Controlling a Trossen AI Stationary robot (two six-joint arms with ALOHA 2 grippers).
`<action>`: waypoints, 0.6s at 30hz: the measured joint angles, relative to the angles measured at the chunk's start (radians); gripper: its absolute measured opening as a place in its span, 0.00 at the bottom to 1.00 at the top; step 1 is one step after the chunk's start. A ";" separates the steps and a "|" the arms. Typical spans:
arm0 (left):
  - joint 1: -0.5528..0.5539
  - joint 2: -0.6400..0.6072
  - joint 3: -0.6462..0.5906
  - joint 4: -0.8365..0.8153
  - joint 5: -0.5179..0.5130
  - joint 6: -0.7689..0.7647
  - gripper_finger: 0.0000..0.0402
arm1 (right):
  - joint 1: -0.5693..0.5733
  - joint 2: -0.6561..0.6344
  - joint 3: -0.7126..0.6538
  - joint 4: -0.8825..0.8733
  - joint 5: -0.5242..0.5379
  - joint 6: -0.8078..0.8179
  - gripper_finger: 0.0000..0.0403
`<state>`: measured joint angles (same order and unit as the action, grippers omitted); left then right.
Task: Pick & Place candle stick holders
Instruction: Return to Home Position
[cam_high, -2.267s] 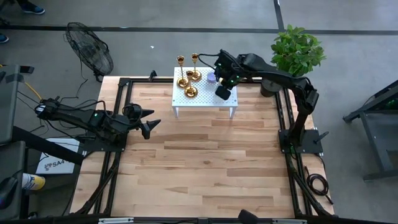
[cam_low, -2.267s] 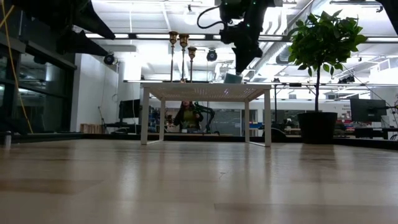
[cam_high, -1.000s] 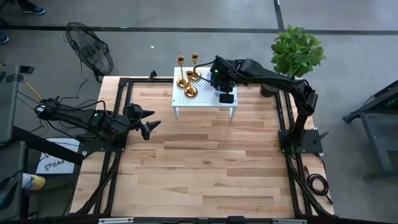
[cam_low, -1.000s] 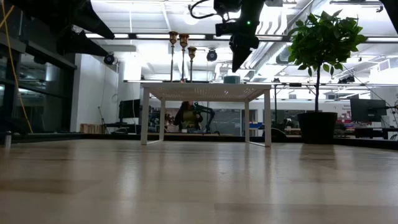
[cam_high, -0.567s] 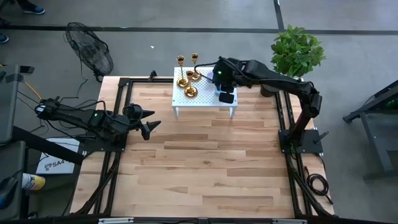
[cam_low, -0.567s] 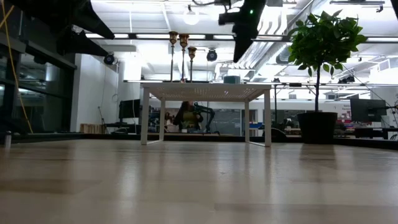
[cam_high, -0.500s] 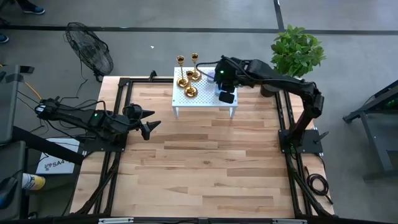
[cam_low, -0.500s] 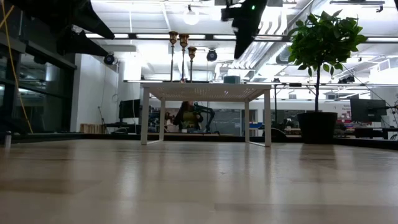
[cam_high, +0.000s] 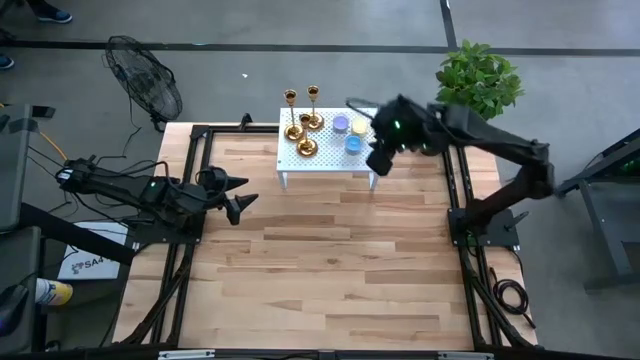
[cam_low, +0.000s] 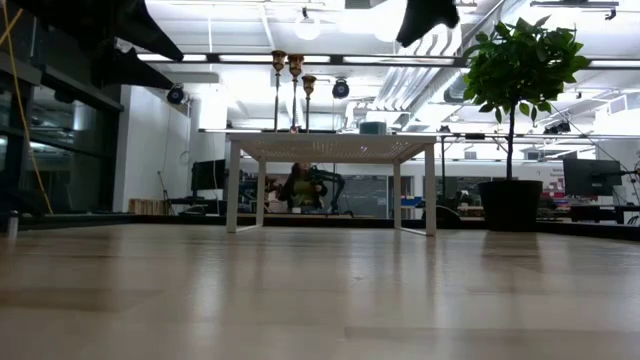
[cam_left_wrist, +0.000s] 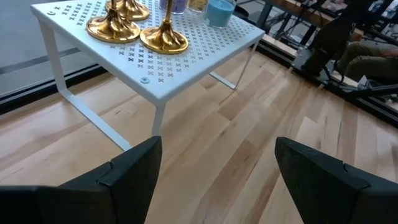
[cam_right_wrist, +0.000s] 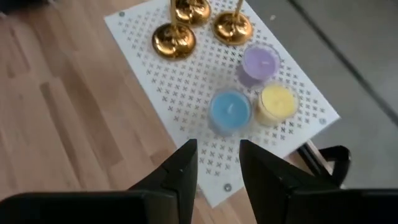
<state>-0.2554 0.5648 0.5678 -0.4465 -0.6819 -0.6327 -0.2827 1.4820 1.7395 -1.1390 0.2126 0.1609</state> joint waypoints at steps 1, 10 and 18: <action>0.000 0.000 0.000 -0.002 -0.001 0.000 0.76 | 0.025 -0.030 -0.049 0.024 0.036 0.016 0.28; 0.000 0.000 0.000 -0.002 0.000 0.007 0.76 | 0.217 -0.362 -0.718 0.642 0.023 0.285 0.28; 0.000 0.001 0.000 -0.002 0.001 0.007 0.76 | 0.281 -0.546 -1.162 1.216 -0.190 0.570 0.28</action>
<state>-0.2554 0.5655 0.5678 -0.4487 -0.6809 -0.6257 -0.0017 0.9363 0.5774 0.0765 0.0228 0.7307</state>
